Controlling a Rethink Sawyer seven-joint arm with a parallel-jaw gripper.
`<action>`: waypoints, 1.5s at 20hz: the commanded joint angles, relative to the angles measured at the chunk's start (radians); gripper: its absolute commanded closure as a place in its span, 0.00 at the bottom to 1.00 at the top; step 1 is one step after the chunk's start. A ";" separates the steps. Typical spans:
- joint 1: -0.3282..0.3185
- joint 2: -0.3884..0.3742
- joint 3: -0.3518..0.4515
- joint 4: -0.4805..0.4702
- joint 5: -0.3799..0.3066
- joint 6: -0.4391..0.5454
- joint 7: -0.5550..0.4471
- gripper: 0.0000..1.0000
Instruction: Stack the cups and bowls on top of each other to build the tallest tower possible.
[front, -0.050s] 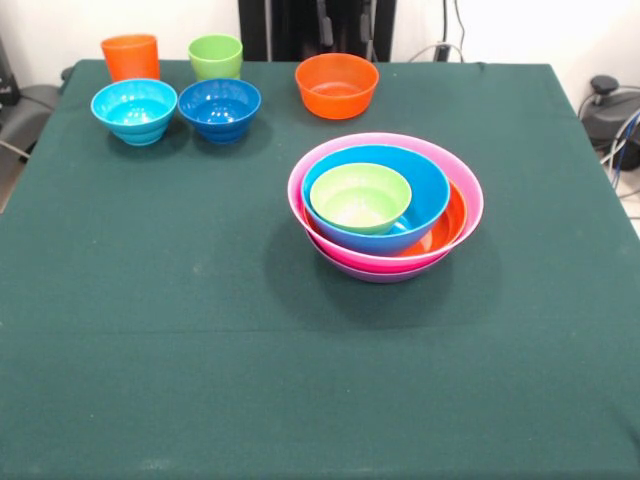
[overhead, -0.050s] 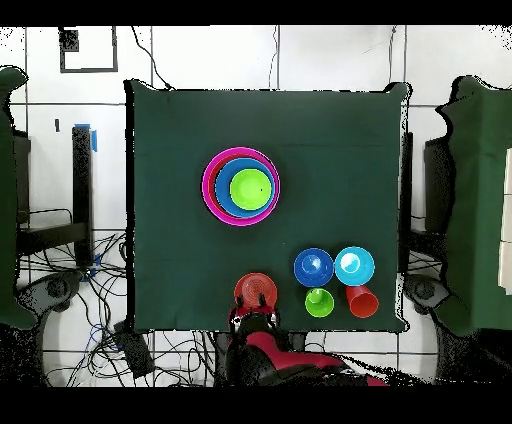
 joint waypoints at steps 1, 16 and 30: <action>-0.084 0.084 0.164 -0.135 -0.095 0.014 0.194 0.00; -0.059 0.044 0.144 -0.125 -0.085 0.031 0.196 0.00; 0.201 0.005 -0.101 -0.180 0.037 -0.001 0.158 0.00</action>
